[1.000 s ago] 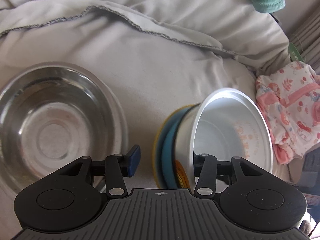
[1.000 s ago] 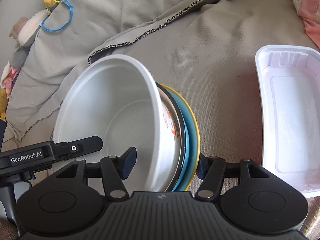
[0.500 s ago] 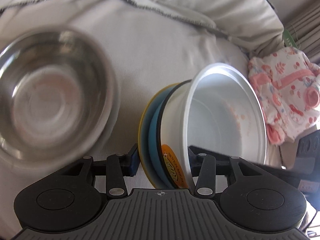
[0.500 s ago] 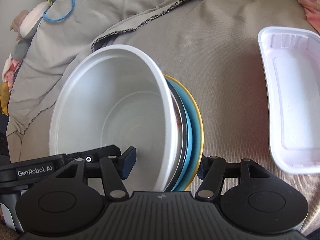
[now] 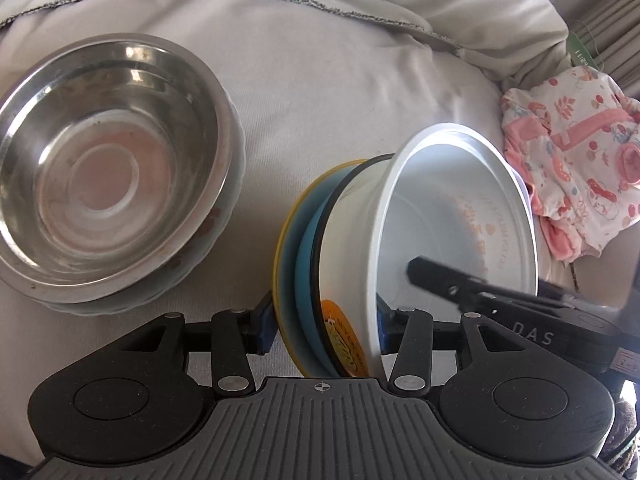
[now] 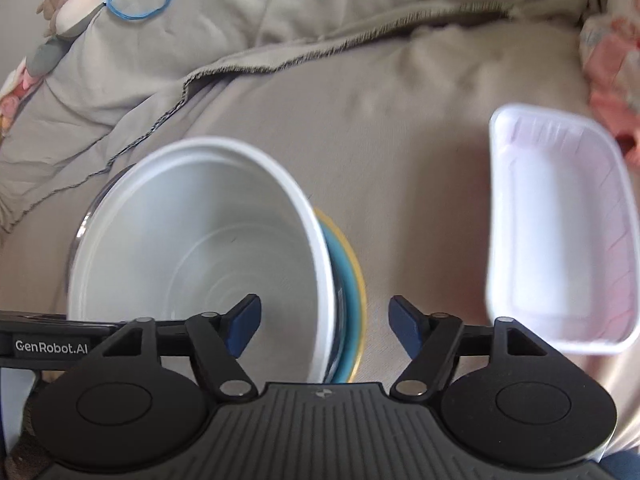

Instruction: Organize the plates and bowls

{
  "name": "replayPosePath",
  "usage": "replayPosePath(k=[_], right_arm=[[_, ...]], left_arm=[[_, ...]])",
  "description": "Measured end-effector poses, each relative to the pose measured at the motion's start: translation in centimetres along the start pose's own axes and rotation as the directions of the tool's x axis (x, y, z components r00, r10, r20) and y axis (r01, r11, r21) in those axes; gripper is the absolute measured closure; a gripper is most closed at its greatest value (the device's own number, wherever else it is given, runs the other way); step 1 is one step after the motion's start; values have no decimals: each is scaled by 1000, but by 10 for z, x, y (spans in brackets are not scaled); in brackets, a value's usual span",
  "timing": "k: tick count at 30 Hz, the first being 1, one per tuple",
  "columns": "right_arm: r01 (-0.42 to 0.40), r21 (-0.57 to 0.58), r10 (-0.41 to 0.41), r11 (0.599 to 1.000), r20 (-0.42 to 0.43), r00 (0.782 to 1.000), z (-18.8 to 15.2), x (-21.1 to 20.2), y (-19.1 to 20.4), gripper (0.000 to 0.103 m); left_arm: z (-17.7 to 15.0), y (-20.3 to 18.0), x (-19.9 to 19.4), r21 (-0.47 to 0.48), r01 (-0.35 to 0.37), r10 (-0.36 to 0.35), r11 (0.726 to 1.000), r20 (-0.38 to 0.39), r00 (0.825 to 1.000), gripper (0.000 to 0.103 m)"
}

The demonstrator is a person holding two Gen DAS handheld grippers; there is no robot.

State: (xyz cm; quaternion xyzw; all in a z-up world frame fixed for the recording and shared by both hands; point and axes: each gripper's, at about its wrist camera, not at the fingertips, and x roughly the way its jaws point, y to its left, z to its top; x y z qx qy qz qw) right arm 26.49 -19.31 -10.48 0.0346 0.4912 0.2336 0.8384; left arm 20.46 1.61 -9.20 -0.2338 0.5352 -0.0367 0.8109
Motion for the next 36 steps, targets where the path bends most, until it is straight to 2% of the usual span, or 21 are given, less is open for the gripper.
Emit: replayPosePath(k=[3,6,10,13,17,21,27,36], right_arm=[[64,-60,-63,996,28,998,2,-4,3,25],[118,-103,-117,988,18,993,3,1,5,22],[151,-100,-148,984,32,988,4,2,5,20],[120,-34,-117,992,66,991,4,-4,-2,20],[16,3,-16,1000,-9,1000,6,2,-9,20],[13,9,-12,1000,-49,999,3,9,-7,21],[-53,36,56,998,-85,995,1,13,-8,25],[-68,22,69,997,-89,994,4,16,-3,28]], left_arm=[[1,0,2,6,-6,6,1000,-3,1000,54],[1,-1,3,9,-7,7,1000,-5,1000,54],[1,-1,4,7,-5,5,1000,-6,1000,54],[1,-1,5,6,-4,4,1000,-7,1000,54],[0,-2,5,6,-6,6,1000,-8,1000,54],[0,-3,6,10,-9,9,1000,-8,1000,54],[0,-4,7,13,-11,11,1000,-8,1000,54],[-1,-5,10,14,-12,12,1000,-8,1000,54]])
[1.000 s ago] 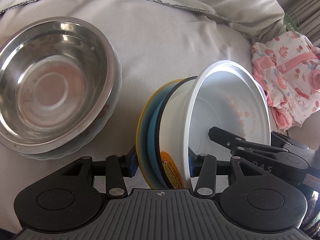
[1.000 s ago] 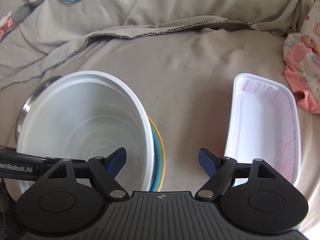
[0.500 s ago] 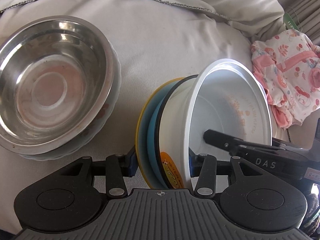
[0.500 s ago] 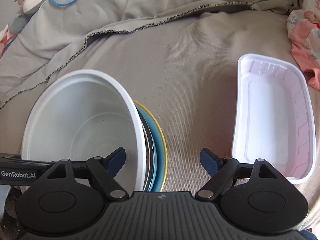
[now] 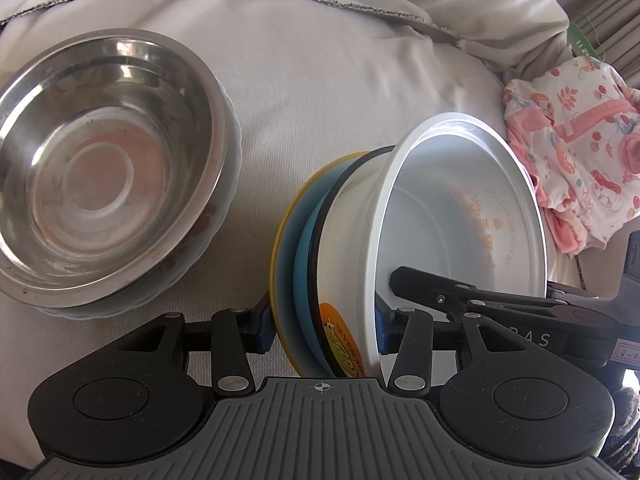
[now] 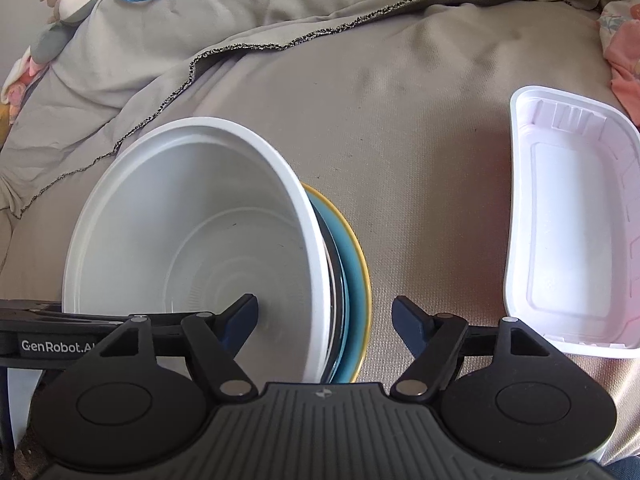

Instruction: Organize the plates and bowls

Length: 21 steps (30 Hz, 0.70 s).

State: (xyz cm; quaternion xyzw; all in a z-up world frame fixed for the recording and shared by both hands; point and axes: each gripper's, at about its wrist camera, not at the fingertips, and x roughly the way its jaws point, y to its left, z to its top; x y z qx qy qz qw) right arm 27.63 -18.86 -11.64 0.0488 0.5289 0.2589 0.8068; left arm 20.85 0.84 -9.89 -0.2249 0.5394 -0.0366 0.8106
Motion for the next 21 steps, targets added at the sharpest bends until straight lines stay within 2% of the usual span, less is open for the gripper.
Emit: replayPosePath(k=[21], right_arm=[[-72,31,74,997,-41,996,-3,6,-6,34]], left_arm=[[1,5,-1,-14,13,-13,1000,-3,1000,54]])
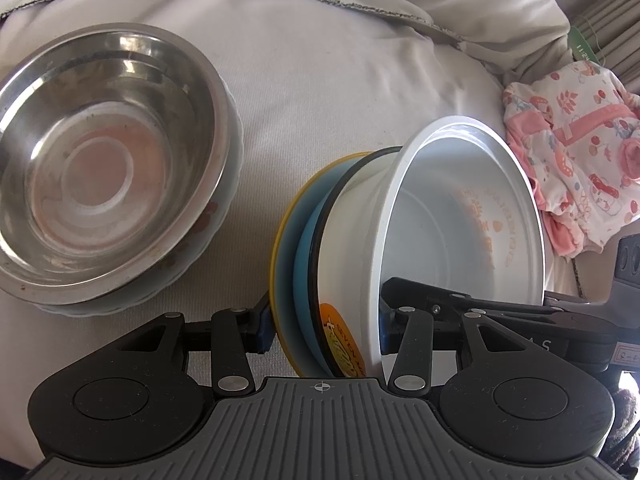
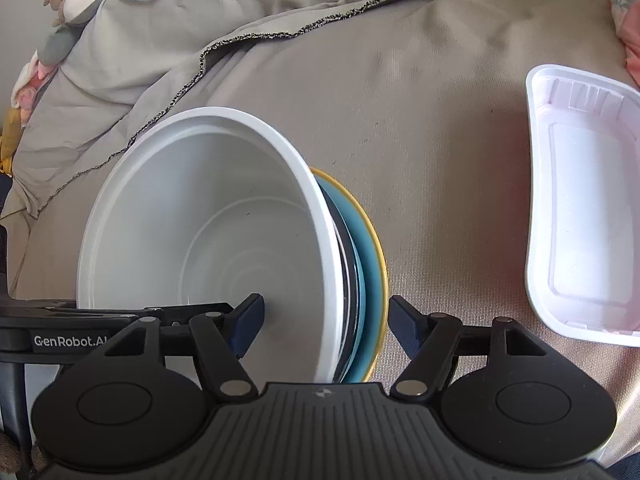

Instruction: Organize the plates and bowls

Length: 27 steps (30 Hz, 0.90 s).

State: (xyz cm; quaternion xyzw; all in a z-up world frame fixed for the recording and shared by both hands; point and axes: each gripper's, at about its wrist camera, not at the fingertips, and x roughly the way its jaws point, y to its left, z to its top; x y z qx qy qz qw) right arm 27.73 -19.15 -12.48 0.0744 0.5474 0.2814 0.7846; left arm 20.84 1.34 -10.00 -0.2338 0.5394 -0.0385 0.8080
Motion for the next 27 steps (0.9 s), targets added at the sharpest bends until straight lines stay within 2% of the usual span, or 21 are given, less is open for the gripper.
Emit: replayPosePath(k=[10,22,27], right_arm=[[-43,35,44,998,-22,999,-2,3,-1,40],[-24,39,26,999,-51,998,-8,3,8,39],[-17,42,20,999,-68,997,-5,10,4,39]], left_arm=[[5,11,-1,-37,44,-45,998,-22,999,53],[2,22,-3,-60,86,-90,994,-72,993,51],[2,13,-3,-20,80,-81,997,-67,994,47]])
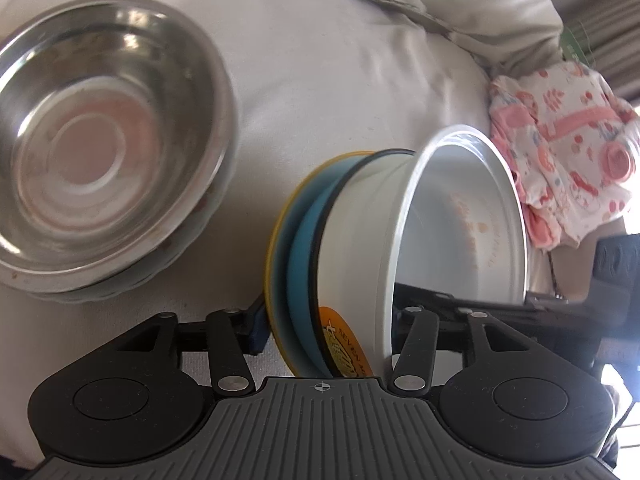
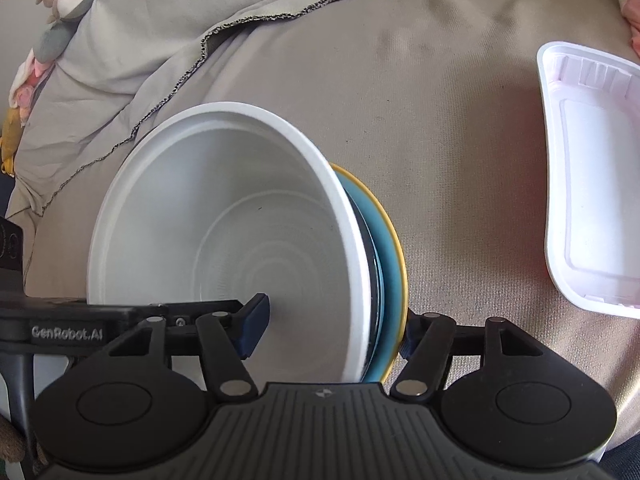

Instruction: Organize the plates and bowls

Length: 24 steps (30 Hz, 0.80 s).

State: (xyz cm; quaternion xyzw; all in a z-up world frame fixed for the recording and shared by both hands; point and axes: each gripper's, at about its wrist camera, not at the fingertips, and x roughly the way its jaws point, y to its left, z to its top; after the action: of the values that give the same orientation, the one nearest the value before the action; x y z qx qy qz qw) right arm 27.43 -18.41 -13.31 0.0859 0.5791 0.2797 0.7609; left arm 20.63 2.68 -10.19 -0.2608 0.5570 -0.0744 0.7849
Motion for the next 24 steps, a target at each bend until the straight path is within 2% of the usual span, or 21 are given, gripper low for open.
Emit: replayPosePath(k=[10,19,24], right_arm=[[5,-9,-5,1000,7,1000,2,4,1,39],[19,-14,-18,1000,115,993,12,-20,4,39],[30,-11,-28,999,147,989,19,-22,7,39]], left_arm=[[4,1,1,-5,0,0,1000,0,1000,47],[9,7,-27,-24,-6,8,1000,118,993,49],[12,13,-31,-48,-12,18,999,139,990,49]])
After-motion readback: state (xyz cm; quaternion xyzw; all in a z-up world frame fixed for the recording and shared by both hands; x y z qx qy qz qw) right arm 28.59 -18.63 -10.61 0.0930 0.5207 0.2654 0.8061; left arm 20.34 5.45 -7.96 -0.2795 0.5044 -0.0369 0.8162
